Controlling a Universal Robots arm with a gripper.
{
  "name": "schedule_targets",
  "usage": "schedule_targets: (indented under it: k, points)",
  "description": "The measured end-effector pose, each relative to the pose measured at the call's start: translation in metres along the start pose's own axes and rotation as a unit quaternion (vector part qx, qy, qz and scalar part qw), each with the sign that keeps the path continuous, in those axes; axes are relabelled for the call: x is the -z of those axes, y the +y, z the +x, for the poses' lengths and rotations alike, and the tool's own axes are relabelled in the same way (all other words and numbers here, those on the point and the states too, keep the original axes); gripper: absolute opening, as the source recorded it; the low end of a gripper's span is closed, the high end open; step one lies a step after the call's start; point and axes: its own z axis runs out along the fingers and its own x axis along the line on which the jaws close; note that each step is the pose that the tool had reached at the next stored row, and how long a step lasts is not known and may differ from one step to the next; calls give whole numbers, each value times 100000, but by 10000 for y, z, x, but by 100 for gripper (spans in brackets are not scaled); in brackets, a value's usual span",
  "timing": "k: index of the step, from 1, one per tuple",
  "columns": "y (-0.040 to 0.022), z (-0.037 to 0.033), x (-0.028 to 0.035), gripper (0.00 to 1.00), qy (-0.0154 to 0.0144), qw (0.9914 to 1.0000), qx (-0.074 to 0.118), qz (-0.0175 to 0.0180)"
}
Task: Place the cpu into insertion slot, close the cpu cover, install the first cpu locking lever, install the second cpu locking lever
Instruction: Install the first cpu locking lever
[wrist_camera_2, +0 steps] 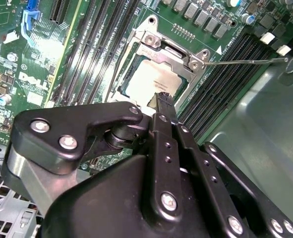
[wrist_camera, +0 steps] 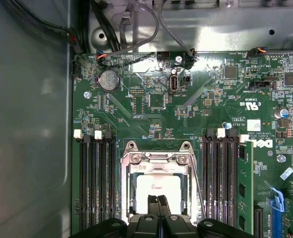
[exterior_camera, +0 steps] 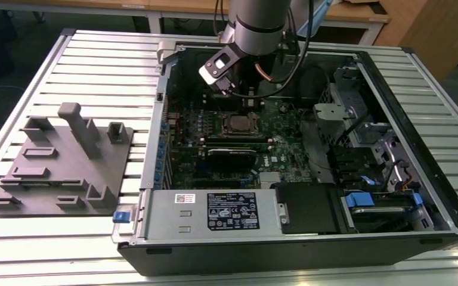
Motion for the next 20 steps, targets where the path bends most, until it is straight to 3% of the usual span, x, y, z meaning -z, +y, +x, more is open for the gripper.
schedule_targets:
  k: [20]
  points:
    - [0, 2, 34, 11, -9, 100000, -2, 4]
